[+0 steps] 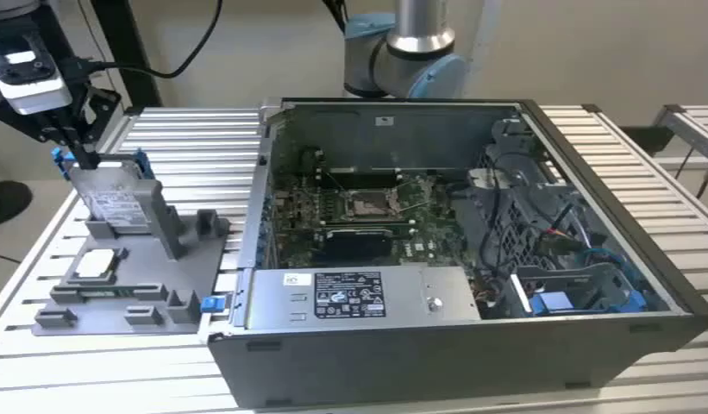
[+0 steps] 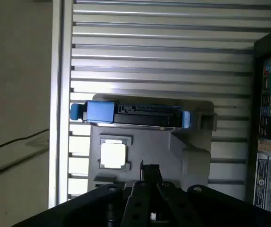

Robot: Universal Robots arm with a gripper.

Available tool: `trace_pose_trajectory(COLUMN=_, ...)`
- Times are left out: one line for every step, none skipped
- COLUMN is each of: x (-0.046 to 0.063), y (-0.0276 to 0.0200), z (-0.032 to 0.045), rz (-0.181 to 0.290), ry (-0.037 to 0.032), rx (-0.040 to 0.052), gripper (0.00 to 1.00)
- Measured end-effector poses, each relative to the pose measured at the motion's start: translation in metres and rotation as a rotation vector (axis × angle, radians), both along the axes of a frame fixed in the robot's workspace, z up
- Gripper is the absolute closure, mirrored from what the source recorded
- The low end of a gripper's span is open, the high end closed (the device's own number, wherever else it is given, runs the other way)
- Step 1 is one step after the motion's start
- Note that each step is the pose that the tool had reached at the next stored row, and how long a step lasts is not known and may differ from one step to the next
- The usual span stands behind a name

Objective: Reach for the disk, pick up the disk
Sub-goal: 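Reach for the disk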

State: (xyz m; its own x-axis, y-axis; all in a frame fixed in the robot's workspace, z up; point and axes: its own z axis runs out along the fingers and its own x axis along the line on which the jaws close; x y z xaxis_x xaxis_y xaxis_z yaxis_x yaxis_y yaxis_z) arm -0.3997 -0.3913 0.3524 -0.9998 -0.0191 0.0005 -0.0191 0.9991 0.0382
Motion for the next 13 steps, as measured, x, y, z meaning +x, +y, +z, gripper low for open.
trace_pose_trajectory(x=0.0000, y=0.0000, z=0.0000, rz=0.000, ry=0.0000, rx=0.0000, gripper=1.00)
trace_pose_trajectory(x=0.0000, y=0.0000, z=0.0000, rz=0.000, ry=0.0000, rx=0.0000, gripper=1.00)
trace_pose_trajectory(x=0.0000, y=0.0000, z=0.0000, rz=0.000, ry=0.0000, rx=0.0000, gripper=1.00)
trace_pose_trajectory(x=0.0000, y=0.0000, z=0.0000, rz=0.000, ry=0.0000, rx=0.0000, gripper=1.00)
trace_pose_trajectory(x=0.0000, y=0.0000, z=0.0000, rz=0.000, ry=0.0000, rx=0.0000, gripper=1.00)
trace_pose_trajectory(x=0.0000, y=0.0000, z=0.0000, rz=0.000, ry=0.0000, rx=0.0000, gripper=1.00)
trace_pose_trajectory(x=0.0000, y=0.0000, z=0.0000, rz=0.000, ry=0.0000, rx=0.0000, gripper=1.00)
trace_pose_trajectory(x=0.0000, y=0.0000, z=0.0000, rz=0.000, ry=0.0000, rx=0.0000, gripper=1.00)
trace_pose_trajectory(x=0.0000, y=0.0000, z=0.0000, rz=0.000, ry=0.0000, rx=0.0000, gripper=1.00)
trace_pose_trajectory(x=0.0000, y=0.0000, z=0.0000, rz=0.000, ry=0.0000, rx=0.0000, gripper=1.00)
trace_pose_trajectory(x=0.0000, y=0.0000, z=0.0000, rz=0.000, ry=0.0000, rx=0.0000, gripper=1.00)
trace_pose_trajectory(x=0.0000, y=0.0000, z=0.0000, rz=0.000, ry=0.0000, rx=0.0000, gripper=1.00)
trace_pose_trajectory(x=0.0000, y=0.0000, z=0.0000, rz=0.000, ry=0.0000, rx=0.0000, gripper=1.00)
